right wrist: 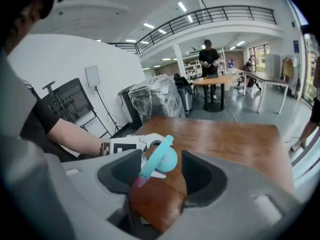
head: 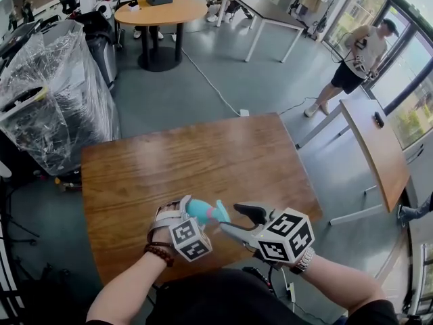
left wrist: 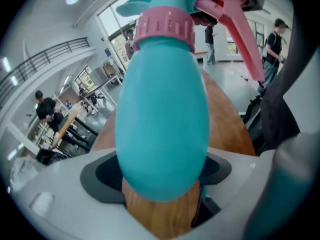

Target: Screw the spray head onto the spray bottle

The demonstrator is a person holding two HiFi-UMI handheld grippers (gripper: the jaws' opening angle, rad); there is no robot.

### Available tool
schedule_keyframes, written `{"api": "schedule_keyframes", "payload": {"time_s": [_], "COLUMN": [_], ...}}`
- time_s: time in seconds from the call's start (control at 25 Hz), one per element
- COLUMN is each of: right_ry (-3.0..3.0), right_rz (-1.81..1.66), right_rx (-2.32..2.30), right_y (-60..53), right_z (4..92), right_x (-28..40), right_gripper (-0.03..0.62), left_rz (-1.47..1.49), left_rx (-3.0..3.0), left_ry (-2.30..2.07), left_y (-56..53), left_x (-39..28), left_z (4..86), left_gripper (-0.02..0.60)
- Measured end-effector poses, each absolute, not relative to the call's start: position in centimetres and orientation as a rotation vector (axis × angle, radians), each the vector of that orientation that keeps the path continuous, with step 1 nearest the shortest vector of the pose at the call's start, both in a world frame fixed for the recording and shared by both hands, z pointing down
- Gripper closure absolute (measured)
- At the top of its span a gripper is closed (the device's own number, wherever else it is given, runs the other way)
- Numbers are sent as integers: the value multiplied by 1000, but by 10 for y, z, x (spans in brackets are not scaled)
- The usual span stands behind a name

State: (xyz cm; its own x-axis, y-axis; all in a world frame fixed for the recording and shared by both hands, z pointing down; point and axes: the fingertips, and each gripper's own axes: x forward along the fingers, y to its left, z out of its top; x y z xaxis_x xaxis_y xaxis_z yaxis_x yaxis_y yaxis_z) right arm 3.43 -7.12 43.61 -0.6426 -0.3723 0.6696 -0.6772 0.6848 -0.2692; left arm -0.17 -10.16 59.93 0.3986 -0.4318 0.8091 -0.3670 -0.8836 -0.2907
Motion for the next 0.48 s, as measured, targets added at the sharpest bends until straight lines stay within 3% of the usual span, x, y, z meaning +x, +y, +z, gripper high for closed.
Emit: {"api": "schedule_keyframes", "payload": {"time_s": [0.48], "right_ry": [-2324], "right_rz": [708], "right_rx": [1000], "right_y": [-77], "right_z": [436], "right_x": [92], "right_gripper": [367], "left_rz": [-1110], "left_rx": [-3081], "left_ry": [1108], "left_y": [-159], "left_x": [-5], "left_z": [628], "left_gripper": [140]}}
